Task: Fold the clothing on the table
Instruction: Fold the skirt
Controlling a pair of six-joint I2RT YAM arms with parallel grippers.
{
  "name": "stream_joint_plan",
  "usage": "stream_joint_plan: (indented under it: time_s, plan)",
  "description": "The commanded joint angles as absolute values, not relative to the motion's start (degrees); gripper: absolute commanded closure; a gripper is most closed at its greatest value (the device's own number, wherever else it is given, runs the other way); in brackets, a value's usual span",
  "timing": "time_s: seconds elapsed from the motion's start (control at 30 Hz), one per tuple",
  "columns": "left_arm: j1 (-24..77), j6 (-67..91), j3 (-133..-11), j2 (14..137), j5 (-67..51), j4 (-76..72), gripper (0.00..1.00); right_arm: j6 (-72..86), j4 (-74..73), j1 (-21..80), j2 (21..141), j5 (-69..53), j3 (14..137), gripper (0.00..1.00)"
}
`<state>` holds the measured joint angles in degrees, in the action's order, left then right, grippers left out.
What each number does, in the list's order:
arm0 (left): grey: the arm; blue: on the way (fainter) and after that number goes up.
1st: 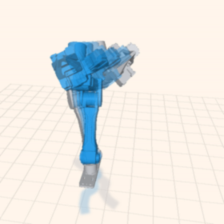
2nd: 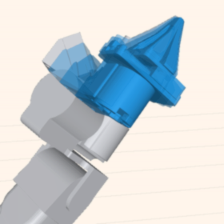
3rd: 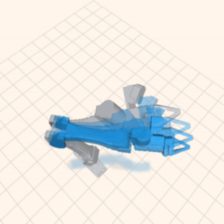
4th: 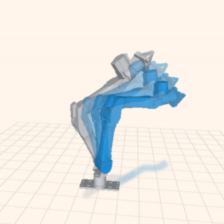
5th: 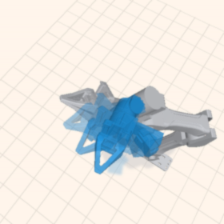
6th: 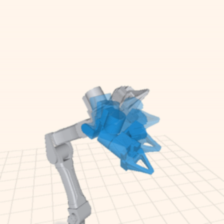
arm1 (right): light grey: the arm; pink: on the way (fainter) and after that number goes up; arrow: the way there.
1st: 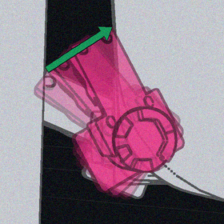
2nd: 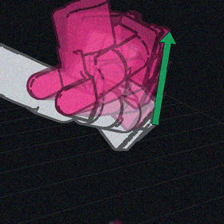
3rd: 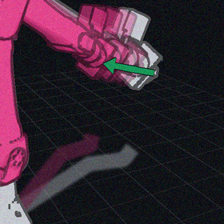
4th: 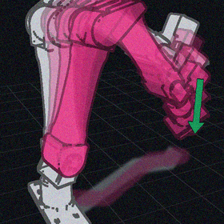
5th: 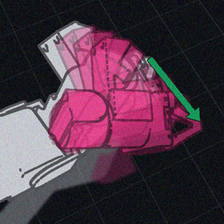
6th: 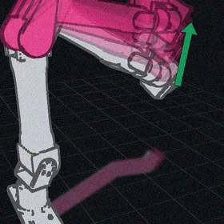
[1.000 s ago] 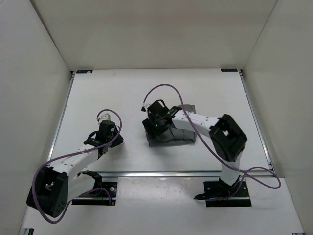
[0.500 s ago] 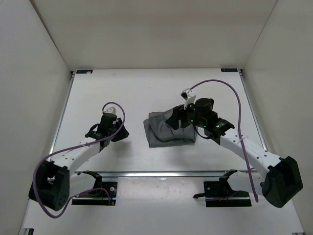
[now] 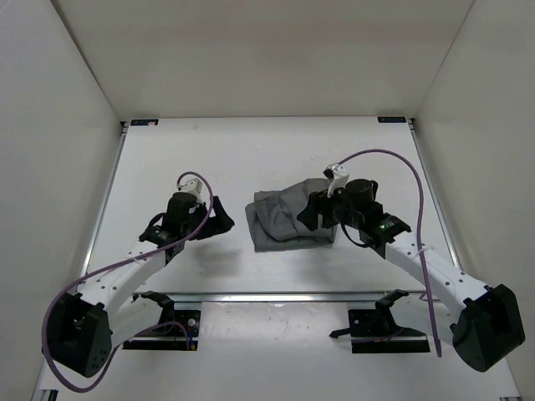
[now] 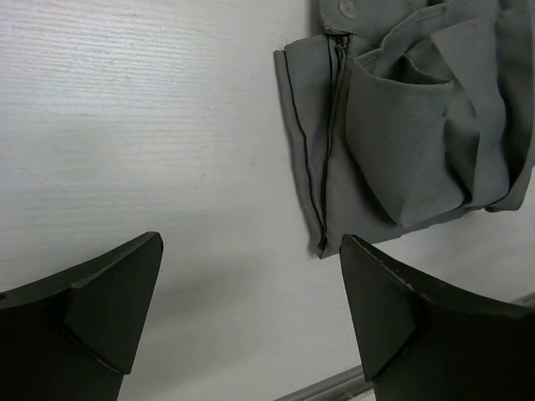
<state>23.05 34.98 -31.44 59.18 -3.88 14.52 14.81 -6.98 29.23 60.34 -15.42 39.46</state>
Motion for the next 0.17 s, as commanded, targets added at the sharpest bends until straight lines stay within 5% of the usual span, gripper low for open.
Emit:
stream_joint_plan:
  time_s: [0.0,0.13]
  plan:
    - [23.55,33.49,-32.08,58.18,-4.83,14.5,0.02,14.15,-4.74,30.41,59.94,-15.12,39.46,0.35]
    - [23.02,32.78,-32.08,59.24,-5.63,15.47,0.01,13.97,-3.87,31.2,60.82,-15.55,39.72,0.34]
